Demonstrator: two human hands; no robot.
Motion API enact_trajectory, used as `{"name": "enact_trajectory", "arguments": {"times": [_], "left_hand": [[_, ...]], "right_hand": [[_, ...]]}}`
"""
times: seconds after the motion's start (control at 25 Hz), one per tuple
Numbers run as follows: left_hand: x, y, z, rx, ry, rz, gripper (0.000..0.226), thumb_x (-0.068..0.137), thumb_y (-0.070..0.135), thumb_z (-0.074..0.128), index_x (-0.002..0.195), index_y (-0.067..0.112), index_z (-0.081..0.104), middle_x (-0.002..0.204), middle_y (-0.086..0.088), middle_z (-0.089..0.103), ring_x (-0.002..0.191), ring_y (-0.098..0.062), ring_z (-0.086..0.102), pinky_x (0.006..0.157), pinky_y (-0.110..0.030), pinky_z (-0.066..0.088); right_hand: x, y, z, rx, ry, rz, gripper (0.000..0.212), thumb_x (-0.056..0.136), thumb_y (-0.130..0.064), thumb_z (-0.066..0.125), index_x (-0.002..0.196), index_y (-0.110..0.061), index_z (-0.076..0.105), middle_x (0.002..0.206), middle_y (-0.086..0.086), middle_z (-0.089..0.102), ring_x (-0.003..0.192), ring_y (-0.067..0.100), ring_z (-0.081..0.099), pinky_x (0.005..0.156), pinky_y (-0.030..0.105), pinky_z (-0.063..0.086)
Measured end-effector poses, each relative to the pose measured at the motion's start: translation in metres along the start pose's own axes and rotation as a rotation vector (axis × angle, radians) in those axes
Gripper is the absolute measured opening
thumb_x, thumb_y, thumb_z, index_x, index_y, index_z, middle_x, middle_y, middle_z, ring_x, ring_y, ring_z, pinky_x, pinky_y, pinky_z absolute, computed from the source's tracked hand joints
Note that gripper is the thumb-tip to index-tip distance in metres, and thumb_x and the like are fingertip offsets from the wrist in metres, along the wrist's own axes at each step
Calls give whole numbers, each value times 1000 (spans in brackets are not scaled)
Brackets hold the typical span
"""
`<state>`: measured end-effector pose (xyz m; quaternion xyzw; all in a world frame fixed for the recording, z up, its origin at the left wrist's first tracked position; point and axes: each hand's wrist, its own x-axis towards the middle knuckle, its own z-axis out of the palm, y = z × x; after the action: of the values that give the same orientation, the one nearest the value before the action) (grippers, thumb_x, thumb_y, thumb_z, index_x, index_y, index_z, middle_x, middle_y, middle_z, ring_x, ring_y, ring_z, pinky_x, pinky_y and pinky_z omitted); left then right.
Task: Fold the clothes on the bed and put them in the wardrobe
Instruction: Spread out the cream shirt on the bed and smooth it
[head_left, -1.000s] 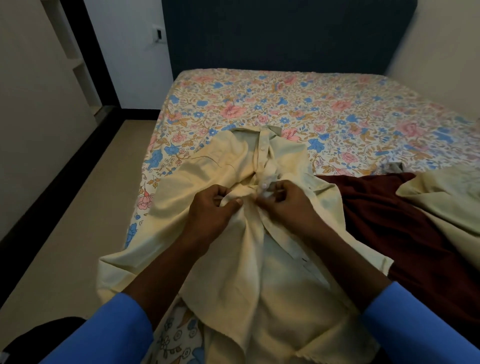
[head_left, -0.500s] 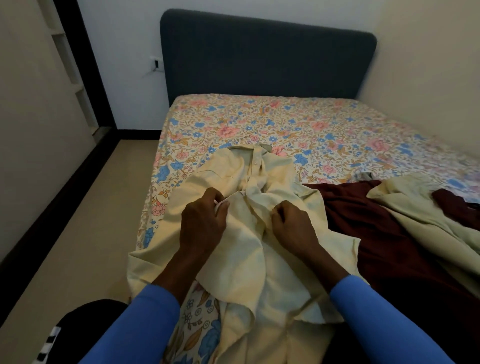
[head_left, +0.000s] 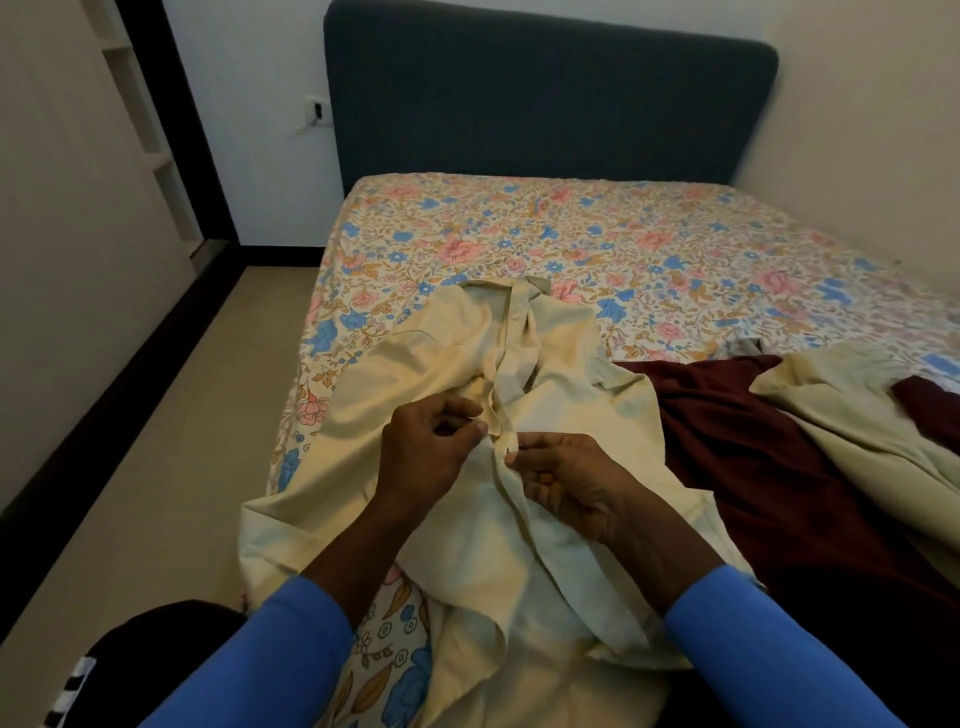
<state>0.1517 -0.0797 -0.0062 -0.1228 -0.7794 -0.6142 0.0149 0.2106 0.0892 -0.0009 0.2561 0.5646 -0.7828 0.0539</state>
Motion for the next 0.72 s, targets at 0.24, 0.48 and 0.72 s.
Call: {"name": "enact_trajectory", "arguments": {"times": [0.24, 0.48, 0.72], "left_hand": [[-3, 1, 9, 123, -86, 198, 16, 87, 10, 78, 96, 22, 83, 92, 12, 78, 88, 2, 71, 78, -9, 50], [-2, -8, 14, -14, -67, 80, 14, 85, 16, 83, 98, 20, 80, 88, 4, 79, 85, -11, 75, 80, -33, 61], [0, -9, 11, -105, -100, 24, 15, 85, 6, 81, 97, 14, 82, 91, 2, 80, 92, -14, 76, 85, -28, 59]], "right_hand": [[11, -4, -1, -223, 65, -273, 15, 91, 2, 73, 104, 7, 74, 93, 26, 74, 79, 28, 70, 68, 31, 61], [12, -5, 7, -100, 111, -327, 30, 81, 9, 79, 106, -6, 72, 95, 19, 75, 89, 30, 74, 74, 31, 63], [10, -1, 10, -442, 197, -553, 42, 81, -10, 86, 120, -18, 70, 91, 0, 80, 84, 8, 76, 81, 26, 61]]}}
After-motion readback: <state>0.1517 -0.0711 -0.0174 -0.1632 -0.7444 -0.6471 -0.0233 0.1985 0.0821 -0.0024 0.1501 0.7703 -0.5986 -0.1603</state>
